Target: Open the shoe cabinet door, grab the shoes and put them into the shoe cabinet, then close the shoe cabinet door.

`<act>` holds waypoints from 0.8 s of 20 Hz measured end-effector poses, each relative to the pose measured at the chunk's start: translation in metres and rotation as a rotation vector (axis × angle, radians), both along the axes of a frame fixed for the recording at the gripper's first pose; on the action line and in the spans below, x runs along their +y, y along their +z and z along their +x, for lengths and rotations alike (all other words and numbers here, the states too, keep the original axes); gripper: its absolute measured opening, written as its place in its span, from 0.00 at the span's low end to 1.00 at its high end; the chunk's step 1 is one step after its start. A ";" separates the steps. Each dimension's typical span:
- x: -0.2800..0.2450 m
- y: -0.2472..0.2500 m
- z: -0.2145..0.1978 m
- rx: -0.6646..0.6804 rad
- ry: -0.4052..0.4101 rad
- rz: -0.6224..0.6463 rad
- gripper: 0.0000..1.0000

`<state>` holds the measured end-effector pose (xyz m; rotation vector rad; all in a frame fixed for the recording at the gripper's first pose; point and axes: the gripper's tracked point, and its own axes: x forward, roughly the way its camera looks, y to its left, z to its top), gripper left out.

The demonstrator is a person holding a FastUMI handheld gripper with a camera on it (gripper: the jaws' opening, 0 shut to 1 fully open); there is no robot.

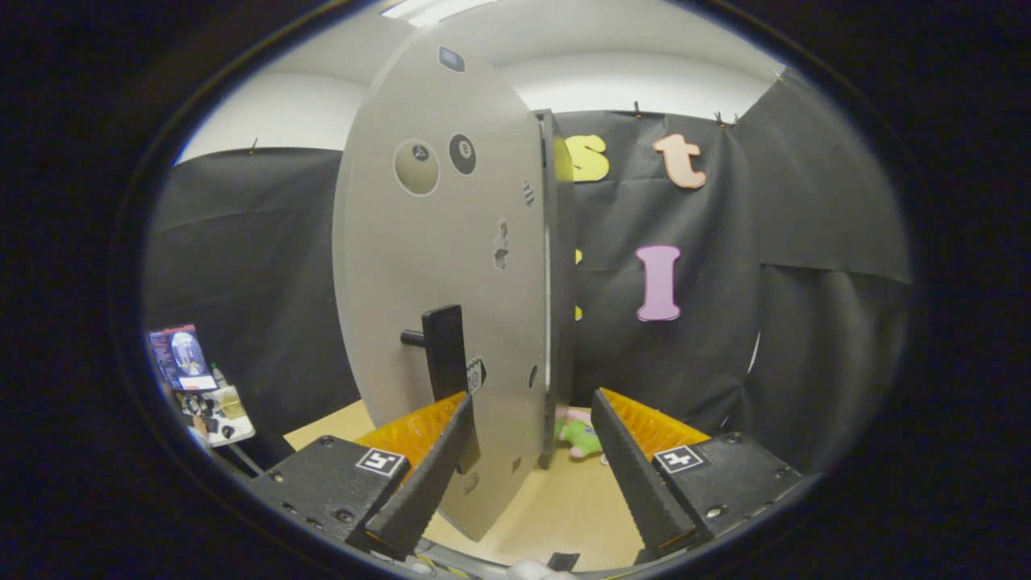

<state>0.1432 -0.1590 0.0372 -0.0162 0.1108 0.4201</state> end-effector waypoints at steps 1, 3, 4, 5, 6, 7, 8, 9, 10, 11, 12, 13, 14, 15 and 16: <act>0.011 -0.001 -0.002 0.002 0.005 0.000 0.98; 0.037 0.001 -0.003 -0.008 -0.005 -0.020 0.98; 0.052 0.001 -0.003 -0.016 -0.011 -0.041 0.98; 0.066 0.002 -0.002 -0.029 -0.017 -0.066 0.98; 0.080 0.003 -0.001 -0.037 -0.023 -0.092 0.98; 0.095 0.002 0.002 -0.045 -0.029 -0.108 0.98; 0.109 0.002 0.005 -0.053 -0.031 -0.112 0.98; 0.123 0.000 0.009 -0.059 -0.029 -0.102 0.98; 0.140 -0.001 0.015 -0.055 -0.017 -0.086 0.98; 0.158 -0.004 0.020 -0.053 -0.002 -0.066 0.98; 0.176 -0.004 0.025 -0.048 0.016 -0.045 0.98; 0.188 -0.005 0.031 -0.041 0.024 -0.028 0.98; 0.196 -0.004 0.036 -0.040 0.020 -0.021 0.99; 0.200 -0.001 0.041 -0.044 0.007 -0.019 0.99; 0.202 0.000 0.044 -0.048 -0.004 -0.016 0.99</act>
